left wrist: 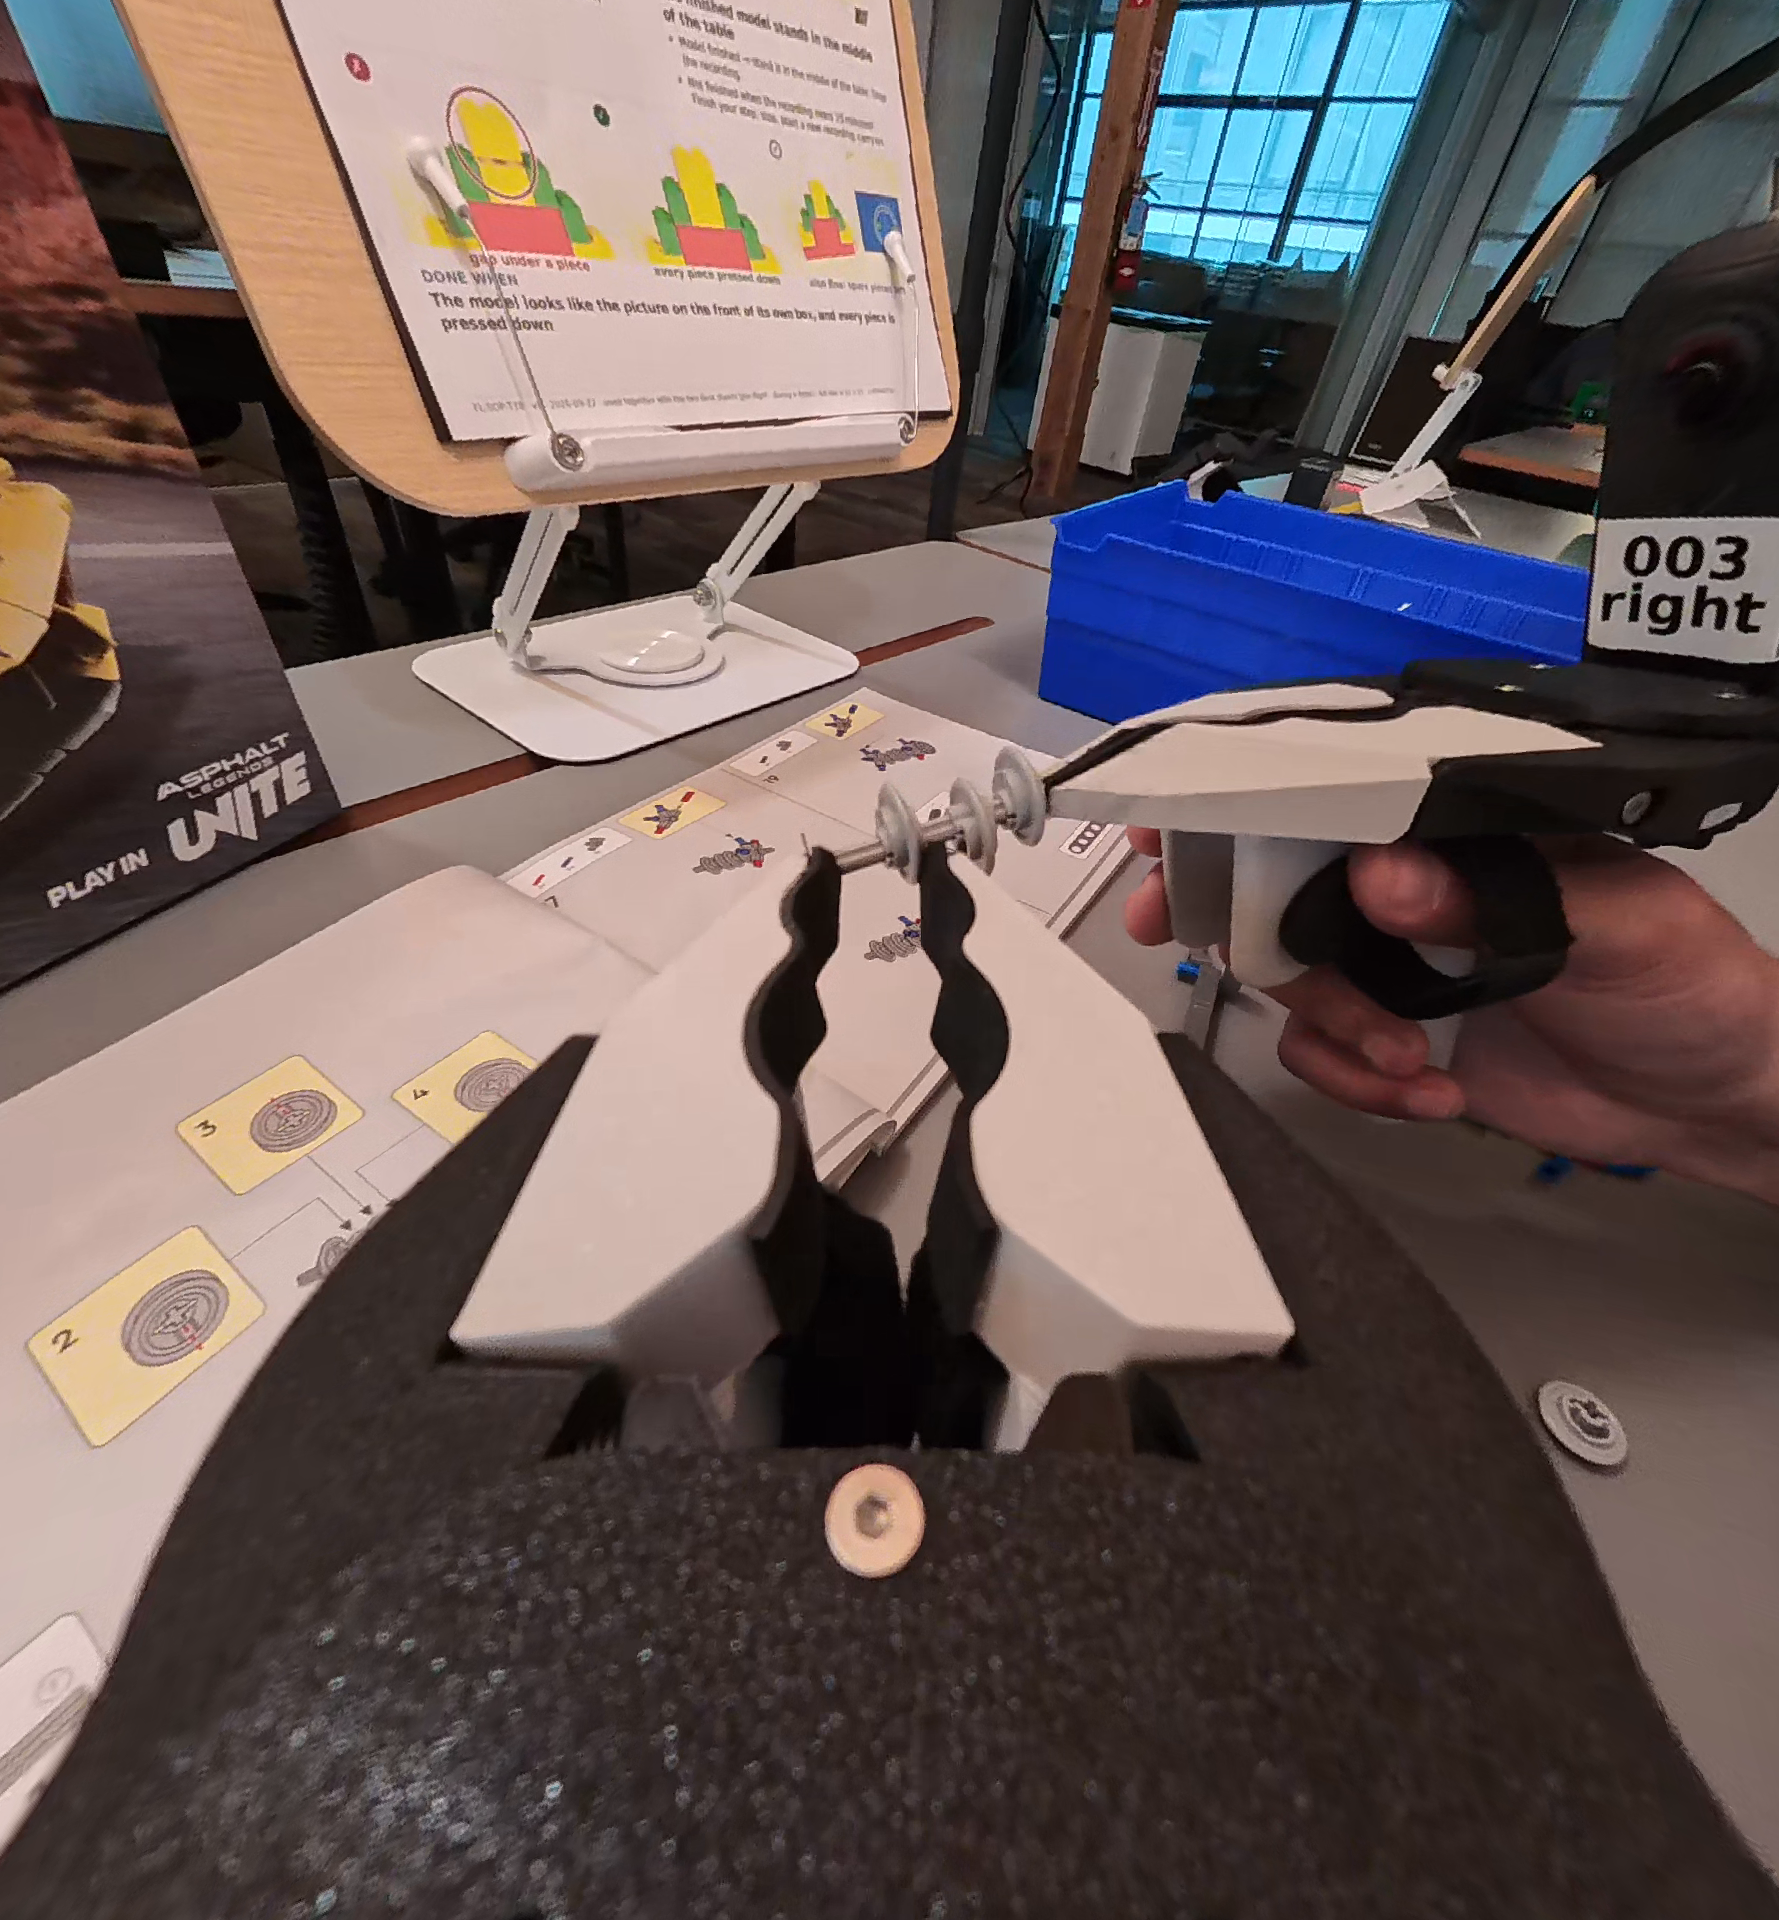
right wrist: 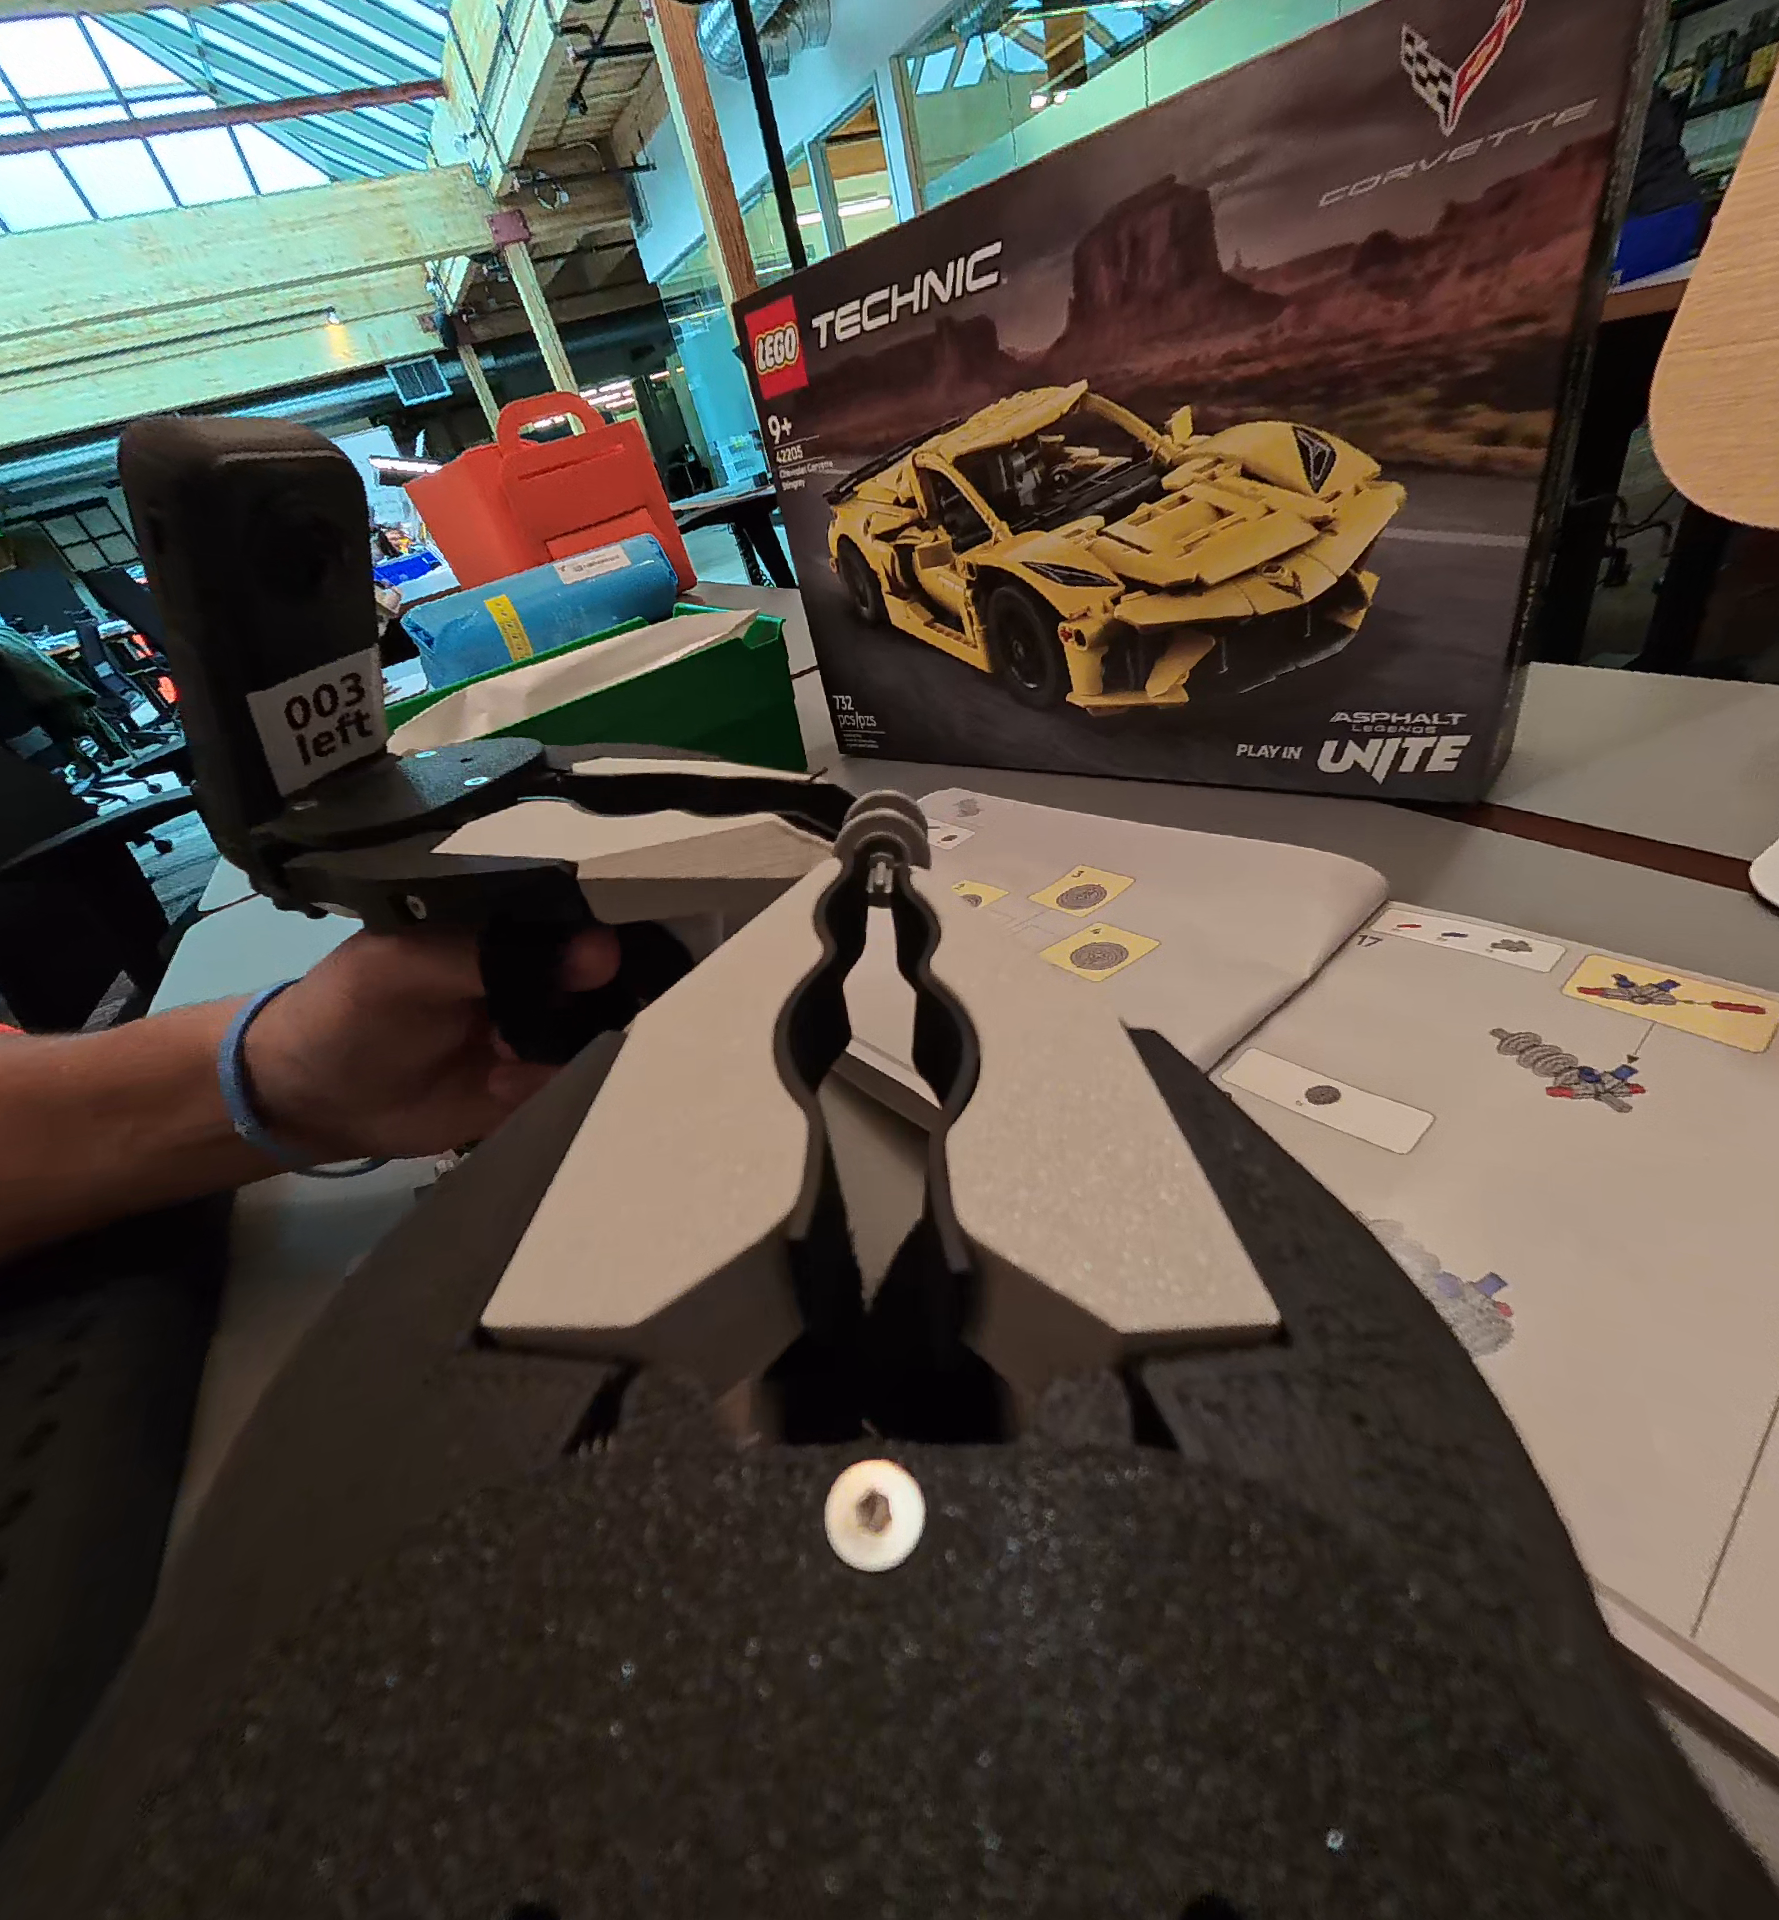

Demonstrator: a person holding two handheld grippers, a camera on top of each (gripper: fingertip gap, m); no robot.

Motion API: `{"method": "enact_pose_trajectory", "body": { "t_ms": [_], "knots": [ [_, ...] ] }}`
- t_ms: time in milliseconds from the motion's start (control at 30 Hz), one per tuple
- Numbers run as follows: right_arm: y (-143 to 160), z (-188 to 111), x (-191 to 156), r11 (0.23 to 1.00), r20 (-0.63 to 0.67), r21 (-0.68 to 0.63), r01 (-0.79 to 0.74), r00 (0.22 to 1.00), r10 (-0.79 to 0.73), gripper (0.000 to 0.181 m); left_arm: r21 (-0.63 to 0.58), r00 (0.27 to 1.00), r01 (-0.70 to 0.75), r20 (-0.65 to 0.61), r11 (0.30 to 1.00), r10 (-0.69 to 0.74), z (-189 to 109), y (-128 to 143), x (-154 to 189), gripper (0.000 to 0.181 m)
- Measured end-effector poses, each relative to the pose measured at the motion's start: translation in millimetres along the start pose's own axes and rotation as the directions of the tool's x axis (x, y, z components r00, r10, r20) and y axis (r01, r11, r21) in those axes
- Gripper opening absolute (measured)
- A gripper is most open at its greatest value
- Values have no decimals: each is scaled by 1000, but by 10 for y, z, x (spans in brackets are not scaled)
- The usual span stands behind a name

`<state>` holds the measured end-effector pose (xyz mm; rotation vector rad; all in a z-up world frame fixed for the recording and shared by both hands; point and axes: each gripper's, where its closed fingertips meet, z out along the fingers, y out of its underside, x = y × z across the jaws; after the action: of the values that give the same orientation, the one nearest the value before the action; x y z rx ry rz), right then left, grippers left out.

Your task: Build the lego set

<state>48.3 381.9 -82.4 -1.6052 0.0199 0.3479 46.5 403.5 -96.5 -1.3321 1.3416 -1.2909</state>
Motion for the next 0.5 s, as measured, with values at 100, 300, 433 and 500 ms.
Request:
{"method": "enact_pose_trajectory", "body": {
  "t_ms": [100, 300, 433, 500],
  "knots": [
    [-16, -6, -7, 1000, 5, 12, -5, 1000, 5, 4, 9, 1000, 14, -1, 1000, -14, -4, -19, 4, 13],
    [-29, -9, -11, 1000, 8, 18, -6, 1000, 5, 4, 14, 999, 41, -8, 999, -40, -6, -27, 9, 13],
    [-19, -12, -3, 1000, 3, 11, 2, 1000, -2, 4, 12, 999, 45, -12, 999, -45, 0, -17, 8, 13],
    [-35, -19, 6, 1000, -9, 18, 5, 1000, -5, 4, 5, 999, 50, -19, 999, -50, 15, -13, 19, 13]
  ]
}}
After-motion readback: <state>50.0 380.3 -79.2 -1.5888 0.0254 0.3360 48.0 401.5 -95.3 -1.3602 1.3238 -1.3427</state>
